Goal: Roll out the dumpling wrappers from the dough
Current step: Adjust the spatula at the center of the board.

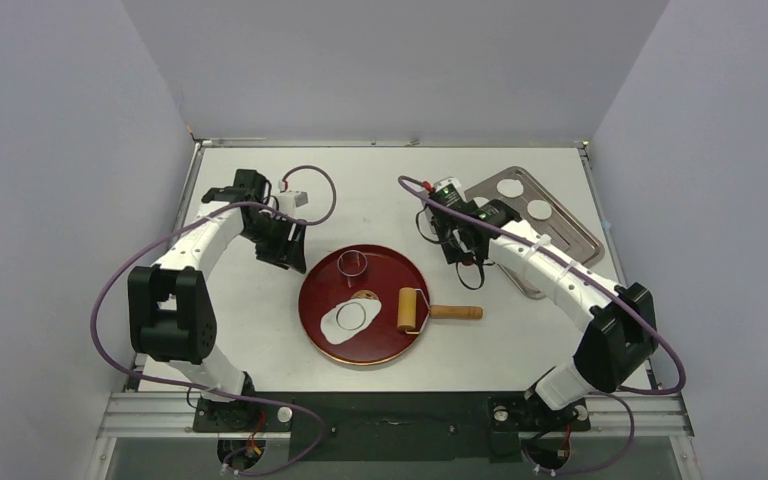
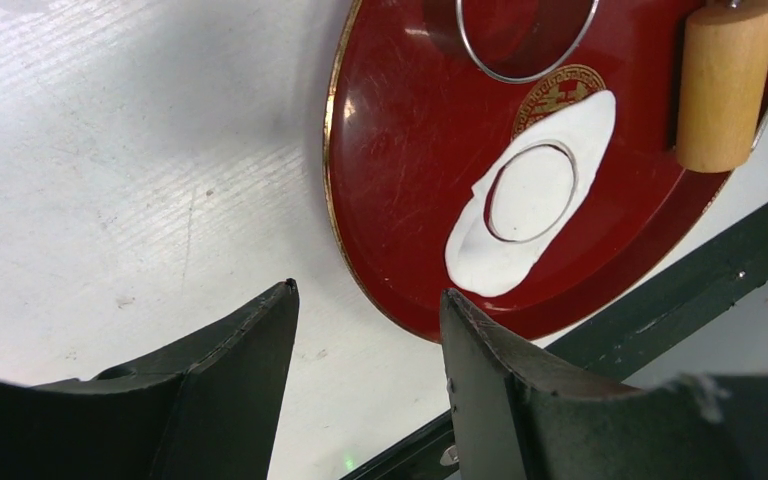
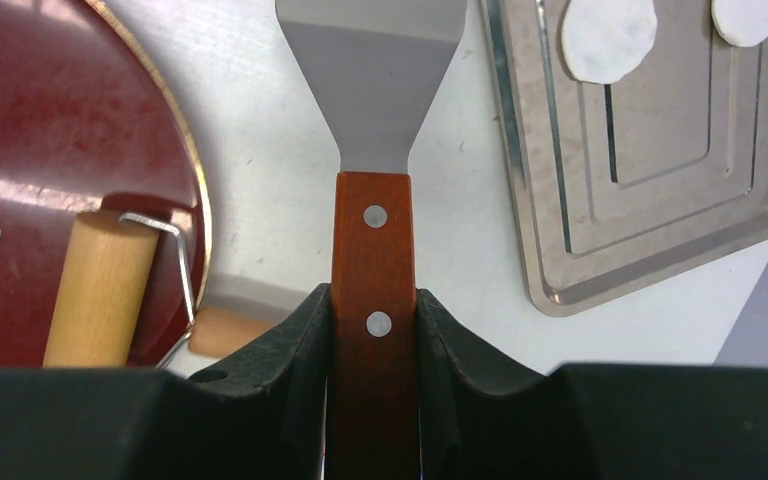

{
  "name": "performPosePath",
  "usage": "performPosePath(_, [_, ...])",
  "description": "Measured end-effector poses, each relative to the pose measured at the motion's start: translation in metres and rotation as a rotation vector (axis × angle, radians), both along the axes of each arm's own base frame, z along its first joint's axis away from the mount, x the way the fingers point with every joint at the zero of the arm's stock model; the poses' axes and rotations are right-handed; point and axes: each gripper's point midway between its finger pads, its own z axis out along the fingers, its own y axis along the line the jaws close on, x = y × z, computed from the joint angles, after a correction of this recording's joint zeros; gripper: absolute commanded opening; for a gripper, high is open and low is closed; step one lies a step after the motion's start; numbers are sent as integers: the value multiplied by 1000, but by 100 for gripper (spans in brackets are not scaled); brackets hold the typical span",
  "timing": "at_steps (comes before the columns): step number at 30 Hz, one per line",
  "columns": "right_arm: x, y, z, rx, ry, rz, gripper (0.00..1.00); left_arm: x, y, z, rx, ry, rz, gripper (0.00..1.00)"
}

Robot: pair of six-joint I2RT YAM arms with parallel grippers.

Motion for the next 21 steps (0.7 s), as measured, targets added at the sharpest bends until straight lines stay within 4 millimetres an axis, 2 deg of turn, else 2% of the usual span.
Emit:
performPosePath(4, [-21, 21, 11, -38, -12, 114, 0, 0, 1, -11, 10, 3, 43, 52])
performPosePath(9, [-65, 60, 50, -57, -97, 333, 0, 0, 0, -23, 7, 3, 111, 51])
performPosePath(13, [-98, 86, 77, -104, -158, 527, 0, 10, -2, -23, 5, -18, 170, 51])
performPosePath(17, [-121, 96, 84, -204, -147, 674, 0, 12, -1, -25, 1, -37, 223, 51])
performPosePath(21, [-134, 103, 80, -328, -115, 775, 0, 9, 0, -31, 3, -24, 253, 51])
